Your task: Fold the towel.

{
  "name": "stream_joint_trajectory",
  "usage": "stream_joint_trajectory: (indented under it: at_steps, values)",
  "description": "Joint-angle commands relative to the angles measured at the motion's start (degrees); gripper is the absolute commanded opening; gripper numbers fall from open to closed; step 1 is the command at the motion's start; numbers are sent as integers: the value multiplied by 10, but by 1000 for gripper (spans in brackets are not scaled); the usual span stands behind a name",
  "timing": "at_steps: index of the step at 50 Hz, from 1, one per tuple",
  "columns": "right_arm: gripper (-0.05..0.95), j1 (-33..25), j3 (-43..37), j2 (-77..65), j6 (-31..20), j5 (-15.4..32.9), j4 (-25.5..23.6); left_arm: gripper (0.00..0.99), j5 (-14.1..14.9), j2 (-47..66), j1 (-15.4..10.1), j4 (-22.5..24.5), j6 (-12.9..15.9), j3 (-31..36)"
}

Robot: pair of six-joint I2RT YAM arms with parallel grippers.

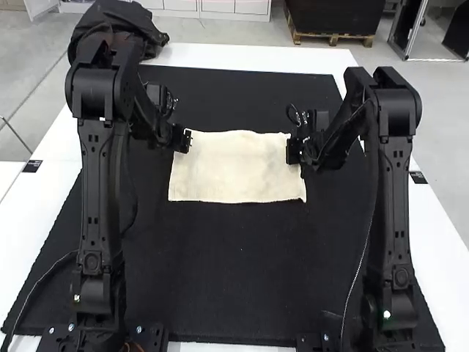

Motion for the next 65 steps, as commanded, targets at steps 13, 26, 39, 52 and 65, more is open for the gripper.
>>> stream_joint_trajectory:
  at_steps: [13,26,39,52,65]
  values:
    - [-20,-20,-16,28,8,8,-14,26,3,31,1,24,9,-14]
    - [-23,-33,-18,23,32,-6,-14,26,4,13,1,39,12,-14]
    - [-25,-42,-28,-23,36,-21,-13,26,5,-21,3,51,7,-13]
    - [-25,-43,-44,-62,37,-33,-13,26,21,-52,3,34,0,-17]
    - [-25,-47,-56,-100,40,-43,-15,26,31,-81,16,20,-1,-46]
